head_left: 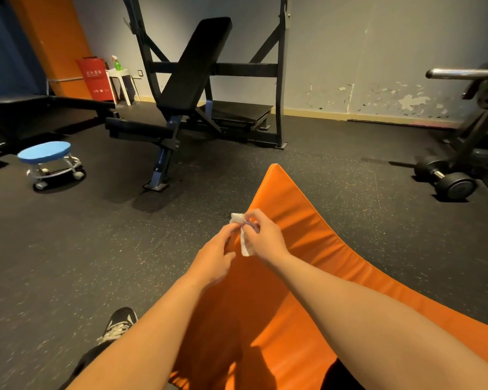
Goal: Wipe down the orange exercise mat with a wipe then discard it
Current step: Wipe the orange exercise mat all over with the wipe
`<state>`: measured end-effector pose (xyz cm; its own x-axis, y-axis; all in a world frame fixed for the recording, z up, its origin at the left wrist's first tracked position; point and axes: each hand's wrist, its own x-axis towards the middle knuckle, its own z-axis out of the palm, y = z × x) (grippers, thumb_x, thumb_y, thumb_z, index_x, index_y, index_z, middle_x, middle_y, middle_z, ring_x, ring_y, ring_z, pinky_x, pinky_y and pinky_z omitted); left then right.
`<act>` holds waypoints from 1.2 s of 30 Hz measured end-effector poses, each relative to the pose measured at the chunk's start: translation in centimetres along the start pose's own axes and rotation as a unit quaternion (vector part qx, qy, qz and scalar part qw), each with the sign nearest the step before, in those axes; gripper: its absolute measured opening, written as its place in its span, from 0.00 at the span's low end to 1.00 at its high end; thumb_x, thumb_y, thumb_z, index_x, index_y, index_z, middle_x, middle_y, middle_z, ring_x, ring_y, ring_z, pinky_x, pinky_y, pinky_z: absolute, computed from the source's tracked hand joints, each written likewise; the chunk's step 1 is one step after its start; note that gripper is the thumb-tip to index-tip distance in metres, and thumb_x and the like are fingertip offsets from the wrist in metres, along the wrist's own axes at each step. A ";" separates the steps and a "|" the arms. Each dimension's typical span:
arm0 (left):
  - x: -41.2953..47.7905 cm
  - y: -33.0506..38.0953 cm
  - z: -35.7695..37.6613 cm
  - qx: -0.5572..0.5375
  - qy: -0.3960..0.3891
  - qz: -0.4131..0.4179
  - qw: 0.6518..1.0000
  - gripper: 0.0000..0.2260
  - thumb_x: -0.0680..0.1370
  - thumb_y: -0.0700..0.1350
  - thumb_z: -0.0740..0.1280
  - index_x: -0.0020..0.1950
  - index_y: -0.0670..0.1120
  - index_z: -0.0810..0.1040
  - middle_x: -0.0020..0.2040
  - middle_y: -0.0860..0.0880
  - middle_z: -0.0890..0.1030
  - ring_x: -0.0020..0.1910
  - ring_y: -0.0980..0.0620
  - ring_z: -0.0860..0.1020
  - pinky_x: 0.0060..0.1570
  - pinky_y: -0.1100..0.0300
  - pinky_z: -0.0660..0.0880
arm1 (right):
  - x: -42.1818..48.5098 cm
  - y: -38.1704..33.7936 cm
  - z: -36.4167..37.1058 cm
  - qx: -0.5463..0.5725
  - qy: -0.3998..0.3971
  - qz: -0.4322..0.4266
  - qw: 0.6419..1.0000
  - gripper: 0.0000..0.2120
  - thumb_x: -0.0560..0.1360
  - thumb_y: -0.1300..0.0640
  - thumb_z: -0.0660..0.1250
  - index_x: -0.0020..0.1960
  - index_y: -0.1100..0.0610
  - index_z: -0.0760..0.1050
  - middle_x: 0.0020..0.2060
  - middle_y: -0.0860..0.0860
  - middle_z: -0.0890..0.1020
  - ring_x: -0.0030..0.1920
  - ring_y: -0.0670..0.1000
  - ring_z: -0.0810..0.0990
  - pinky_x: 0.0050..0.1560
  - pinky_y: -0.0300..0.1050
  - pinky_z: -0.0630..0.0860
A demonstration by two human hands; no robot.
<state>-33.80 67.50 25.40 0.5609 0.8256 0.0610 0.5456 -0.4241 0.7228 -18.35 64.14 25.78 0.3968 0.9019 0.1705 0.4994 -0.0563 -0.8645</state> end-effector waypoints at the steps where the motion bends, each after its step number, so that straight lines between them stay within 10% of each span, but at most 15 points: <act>1: 0.0 0.1 -0.1 -0.004 0.005 0.007 1.000 0.28 0.80 0.39 0.65 0.74 0.63 0.63 0.70 0.52 0.74 0.70 0.51 0.72 0.61 0.58 0.70 | 0.5 0.0 -0.1 0.007 0.018 -0.005 1.000 0.06 0.80 0.58 0.66 0.52 0.47 0.77 0.44 0.47 0.81 0.44 0.45 0.78 0.44 0.37 0.74; 6: -0.4 1.1 0.2 -0.001 -0.011 0.027 1.000 0.25 0.83 0.44 0.65 0.75 0.63 0.62 0.74 0.51 0.71 0.71 0.49 0.71 0.66 0.53 0.71 | 2.8 0.2 -1.5 0.016 0.170 0.030 0.985 0.08 0.79 0.59 0.65 0.47 0.47 0.79 0.48 0.52 0.81 0.50 0.51 0.78 0.49 0.45 0.71; 13: -0.2 0.2 0.2 -0.017 -0.007 0.014 1.000 0.32 0.79 0.38 0.68 0.76 0.62 0.62 0.72 0.50 0.73 0.71 0.50 0.71 0.66 0.56 0.70 | -1.0 2.5 0.4 -0.132 -0.025 -0.100 0.986 0.21 0.83 0.55 0.62 0.75 0.43 0.71 0.49 0.52 0.72 0.50 0.52 0.75 0.52 0.46 0.72; 21: 0.2 0.2 0.2 0.026 -0.077 0.027 0.996 0.36 0.79 0.36 0.64 0.79 0.64 0.56 0.76 0.56 0.66 0.72 0.53 0.70 0.67 0.58 0.71 | 2.3 1.7 -0.6 -0.110 0.075 -0.010 0.991 0.22 0.85 0.56 0.59 0.78 0.46 0.66 0.50 0.51 0.70 0.57 0.57 0.74 0.64 0.49 0.71; 28: 0.6 -0.3 0.1 -0.008 0.019 0.001 1.000 0.31 0.80 0.37 0.66 0.77 0.61 0.63 0.75 0.53 0.69 0.72 0.51 0.69 0.66 0.58 0.67 | -0.6 1.6 0.5 -0.103 -0.040 -0.079 0.991 0.24 0.82 0.59 0.63 0.77 0.48 0.69 0.48 0.49 0.74 0.50 0.50 0.75 0.49 0.36 0.65; 36: 0.2 0.0 0.0 0.022 -0.050 0.024 0.998 0.31 0.81 0.42 0.66 0.75 0.67 0.60 0.74 0.52 0.70 0.73 0.51 0.68 0.67 0.52 0.71 | 2.7 2.9 -1.8 -0.085 0.085 0.013 0.993 0.24 0.82 0.60 0.60 0.77 0.48 0.69 0.49 0.53 0.73 0.52 0.55 0.76 0.54 0.43 0.69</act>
<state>-33.68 67.66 25.38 0.6448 0.7640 0.0243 0.5420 -0.4794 0.6902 -14.44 65.65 24.54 0.5275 0.8151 0.2395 0.6050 -0.1625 -0.7794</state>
